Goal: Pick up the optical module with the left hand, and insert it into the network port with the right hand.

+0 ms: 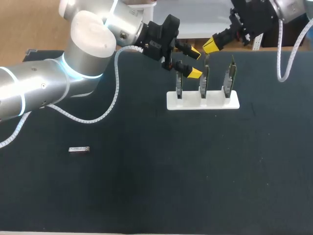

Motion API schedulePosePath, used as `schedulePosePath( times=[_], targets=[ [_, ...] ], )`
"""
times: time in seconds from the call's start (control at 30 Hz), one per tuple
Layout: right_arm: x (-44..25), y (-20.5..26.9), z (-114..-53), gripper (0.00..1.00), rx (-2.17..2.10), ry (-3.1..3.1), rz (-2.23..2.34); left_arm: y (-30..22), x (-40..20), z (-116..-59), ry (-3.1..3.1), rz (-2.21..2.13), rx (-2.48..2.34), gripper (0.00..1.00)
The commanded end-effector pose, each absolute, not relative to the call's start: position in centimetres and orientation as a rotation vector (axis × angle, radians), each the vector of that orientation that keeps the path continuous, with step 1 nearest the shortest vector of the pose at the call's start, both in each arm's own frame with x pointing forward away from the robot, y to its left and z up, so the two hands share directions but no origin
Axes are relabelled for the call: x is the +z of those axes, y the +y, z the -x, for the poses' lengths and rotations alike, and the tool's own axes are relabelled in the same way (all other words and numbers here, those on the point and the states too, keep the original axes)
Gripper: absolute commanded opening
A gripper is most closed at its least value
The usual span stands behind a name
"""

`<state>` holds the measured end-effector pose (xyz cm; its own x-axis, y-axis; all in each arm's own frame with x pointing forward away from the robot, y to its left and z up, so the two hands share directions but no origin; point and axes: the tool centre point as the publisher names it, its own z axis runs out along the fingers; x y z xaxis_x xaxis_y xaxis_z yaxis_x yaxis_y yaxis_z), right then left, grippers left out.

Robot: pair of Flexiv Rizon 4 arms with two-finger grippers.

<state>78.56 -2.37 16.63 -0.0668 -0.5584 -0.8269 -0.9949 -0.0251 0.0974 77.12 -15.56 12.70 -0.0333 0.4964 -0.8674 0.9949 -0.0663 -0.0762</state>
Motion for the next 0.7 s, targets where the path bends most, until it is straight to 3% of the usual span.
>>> schedulePosePath(
  times=[0.03, 0.7],
  targets=[
    [16.2, -2.3, -78.7, 0.0, 0.982, 1.685, 1.633, -15.6, 12.7, -77.3, 1.591, -1.627, -1.026, 1.0],
    [14.5, -2.2, -78.2, 0.0, 0.983, 1.738, 1.637, -15.6, 12.7, -77.3, 1.591, -1.627, -1.026, 1.0]
  ],
)
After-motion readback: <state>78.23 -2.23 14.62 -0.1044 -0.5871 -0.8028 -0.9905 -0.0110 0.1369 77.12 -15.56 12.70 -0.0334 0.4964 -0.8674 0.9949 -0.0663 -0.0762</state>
